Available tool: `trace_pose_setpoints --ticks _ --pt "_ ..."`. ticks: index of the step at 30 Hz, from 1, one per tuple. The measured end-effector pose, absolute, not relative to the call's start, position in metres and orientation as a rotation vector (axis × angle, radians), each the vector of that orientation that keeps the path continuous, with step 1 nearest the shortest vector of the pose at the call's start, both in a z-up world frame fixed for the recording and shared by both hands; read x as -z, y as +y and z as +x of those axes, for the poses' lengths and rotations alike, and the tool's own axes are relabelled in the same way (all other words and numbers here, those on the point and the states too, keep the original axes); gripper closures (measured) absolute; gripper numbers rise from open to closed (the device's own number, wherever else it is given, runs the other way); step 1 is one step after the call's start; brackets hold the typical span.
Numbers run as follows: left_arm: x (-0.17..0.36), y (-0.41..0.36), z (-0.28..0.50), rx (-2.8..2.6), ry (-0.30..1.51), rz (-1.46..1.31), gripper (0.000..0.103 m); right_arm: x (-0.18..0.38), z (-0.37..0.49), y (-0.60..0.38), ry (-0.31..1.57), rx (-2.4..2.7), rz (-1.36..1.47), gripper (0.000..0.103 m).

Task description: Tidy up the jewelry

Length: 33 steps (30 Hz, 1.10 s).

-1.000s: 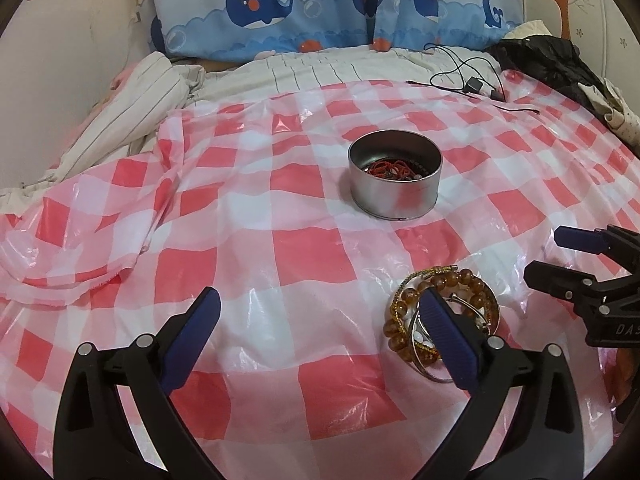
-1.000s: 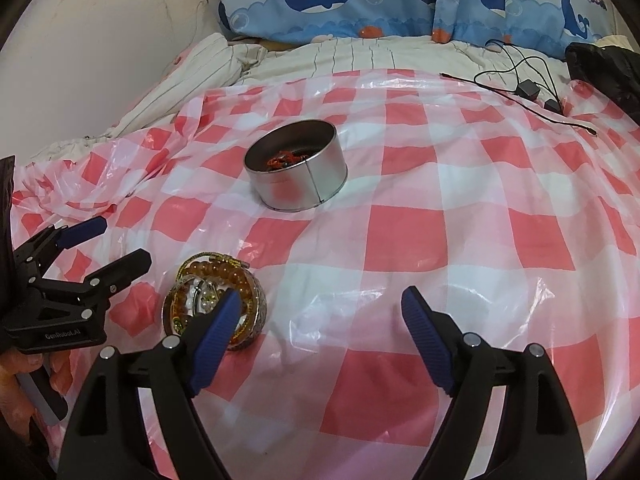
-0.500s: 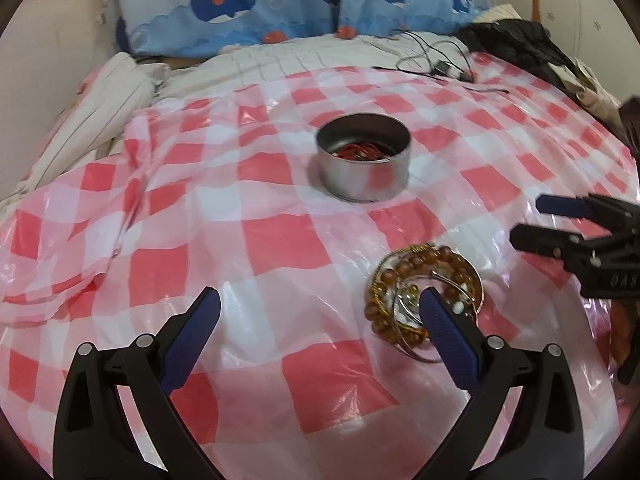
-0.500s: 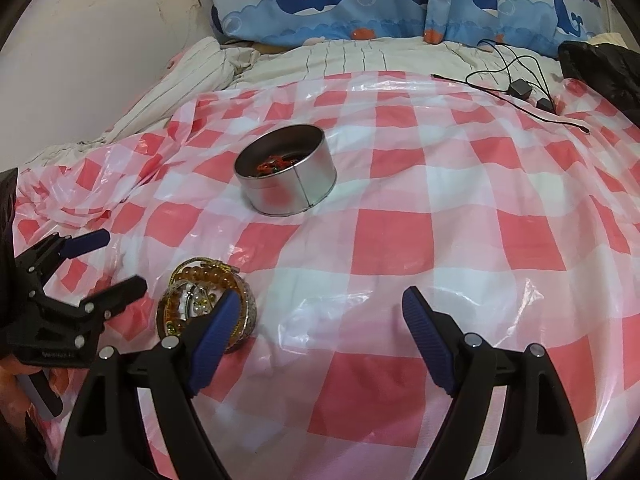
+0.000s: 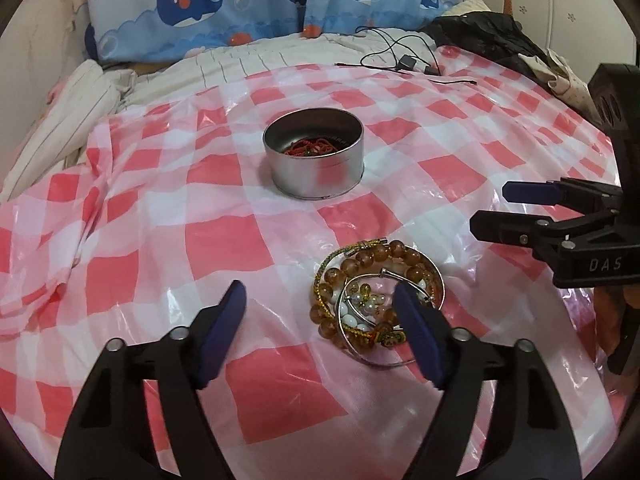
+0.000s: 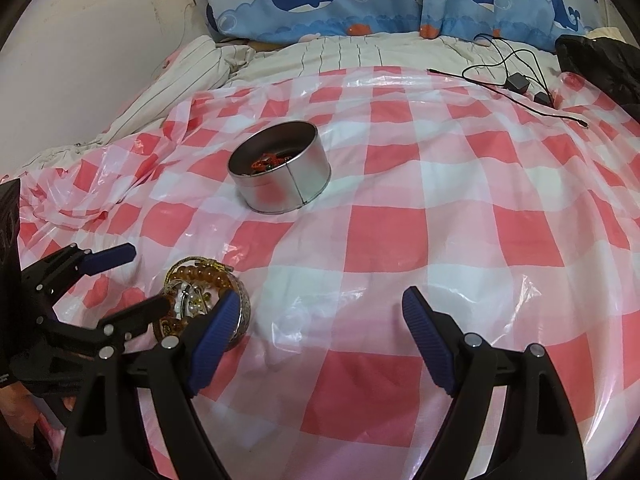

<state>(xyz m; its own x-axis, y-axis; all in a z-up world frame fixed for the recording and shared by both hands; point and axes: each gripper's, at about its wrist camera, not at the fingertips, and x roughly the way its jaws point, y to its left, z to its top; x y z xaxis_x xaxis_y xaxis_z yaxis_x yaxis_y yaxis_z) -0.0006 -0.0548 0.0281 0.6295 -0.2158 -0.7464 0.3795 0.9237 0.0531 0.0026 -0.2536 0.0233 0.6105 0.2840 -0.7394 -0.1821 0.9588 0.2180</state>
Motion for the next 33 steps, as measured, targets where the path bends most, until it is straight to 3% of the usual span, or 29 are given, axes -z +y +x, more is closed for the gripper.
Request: trace_pose_setpoints --ticks 3,7,11,27,33 --pt "-0.024 -0.057 0.0 0.338 0.843 0.237 0.04 -0.023 0.003 -0.254 0.874 -0.27 0.125 0.023" --pt "-0.017 -0.061 0.001 0.34 0.885 0.279 0.074 -0.022 0.003 -0.253 0.879 -0.27 0.124 0.023" --pt "-0.016 -0.061 0.002 0.362 0.912 0.263 0.098 -0.021 0.003 -0.252 0.881 -0.271 0.121 0.023" --pt "-0.028 -0.005 0.019 0.379 0.93 -0.074 0.1 -0.015 0.004 -0.243 0.894 -0.283 0.077 0.023" --pt "-0.029 -0.002 0.02 0.32 0.919 -0.025 0.1 -0.016 0.0 -0.229 0.877 -0.302 0.0 0.023"
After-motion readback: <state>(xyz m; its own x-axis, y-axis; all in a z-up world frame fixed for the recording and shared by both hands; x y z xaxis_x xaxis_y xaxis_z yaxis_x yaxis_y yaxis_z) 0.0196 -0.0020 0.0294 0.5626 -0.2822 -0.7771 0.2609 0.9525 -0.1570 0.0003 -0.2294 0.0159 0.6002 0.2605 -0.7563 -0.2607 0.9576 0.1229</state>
